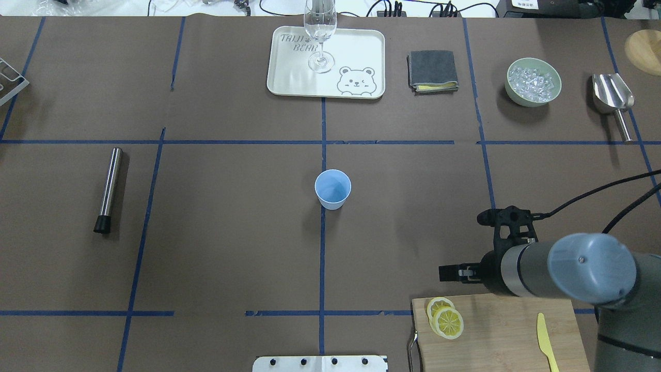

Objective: Squeeze lemon into cup
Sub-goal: 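Move the right gripper down toward the lemon slices on the cutting board, then grasp a lemon slice from the cutting board with the right gripper, then carry the lemon slice with the right gripper over the blue cup, then lower the lemon slice into the blue cup and open the right gripper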

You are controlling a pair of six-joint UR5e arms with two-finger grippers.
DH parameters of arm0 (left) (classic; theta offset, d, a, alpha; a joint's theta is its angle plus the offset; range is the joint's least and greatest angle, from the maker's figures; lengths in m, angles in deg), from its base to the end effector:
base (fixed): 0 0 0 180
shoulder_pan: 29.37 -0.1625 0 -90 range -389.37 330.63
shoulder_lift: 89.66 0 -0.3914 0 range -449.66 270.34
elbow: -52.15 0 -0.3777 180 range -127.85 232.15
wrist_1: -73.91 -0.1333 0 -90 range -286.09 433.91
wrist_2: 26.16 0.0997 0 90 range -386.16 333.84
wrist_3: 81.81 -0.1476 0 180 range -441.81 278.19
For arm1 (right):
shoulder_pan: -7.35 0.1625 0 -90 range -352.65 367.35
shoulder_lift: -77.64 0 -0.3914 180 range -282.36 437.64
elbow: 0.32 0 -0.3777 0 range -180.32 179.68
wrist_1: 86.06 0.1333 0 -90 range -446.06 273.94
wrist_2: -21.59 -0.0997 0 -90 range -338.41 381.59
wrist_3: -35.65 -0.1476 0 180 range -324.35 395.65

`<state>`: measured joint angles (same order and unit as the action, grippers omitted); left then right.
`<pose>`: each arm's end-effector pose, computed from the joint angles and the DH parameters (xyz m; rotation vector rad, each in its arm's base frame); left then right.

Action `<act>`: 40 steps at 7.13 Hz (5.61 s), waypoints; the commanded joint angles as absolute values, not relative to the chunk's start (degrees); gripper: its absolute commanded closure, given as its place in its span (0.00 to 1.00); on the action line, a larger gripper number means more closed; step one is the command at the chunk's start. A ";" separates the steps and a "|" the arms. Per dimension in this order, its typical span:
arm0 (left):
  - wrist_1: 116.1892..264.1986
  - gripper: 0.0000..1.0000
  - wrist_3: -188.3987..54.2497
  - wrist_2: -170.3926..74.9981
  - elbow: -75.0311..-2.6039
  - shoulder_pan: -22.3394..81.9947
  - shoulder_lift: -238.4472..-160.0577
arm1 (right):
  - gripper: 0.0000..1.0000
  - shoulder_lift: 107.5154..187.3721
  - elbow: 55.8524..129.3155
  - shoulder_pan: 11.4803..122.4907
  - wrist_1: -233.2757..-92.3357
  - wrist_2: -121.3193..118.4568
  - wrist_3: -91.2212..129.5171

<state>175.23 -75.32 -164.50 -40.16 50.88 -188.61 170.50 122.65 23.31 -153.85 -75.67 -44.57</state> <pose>0.0723 -0.5568 0.5277 0.2493 0.8773 0.2191 -0.4338 -0.2433 0.3745 0.0883 -0.9152 0.0423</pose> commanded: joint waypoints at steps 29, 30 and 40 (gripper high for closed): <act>175.16 0.00 -75.04 -168.72 -40.84 51.14 -187.57 | 0.76 136.57 113.71 30.53 -181.33 -74.82 -46.27; 175.16 0.00 -75.04 -168.72 -40.75 51.05 -187.57 | 0.76 132.26 109.58 33.17 -181.33 -74.83 -46.27; 175.16 0.00 -74.95 -172.32 -41.28 51.14 -187.57 | 0.28 123.16 93.81 36.53 -175.88 -77.55 -47.06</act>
<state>175.16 -74.95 -172.16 -41.32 51.13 -187.57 123.01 93.82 36.61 -175.89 -77.47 -47.13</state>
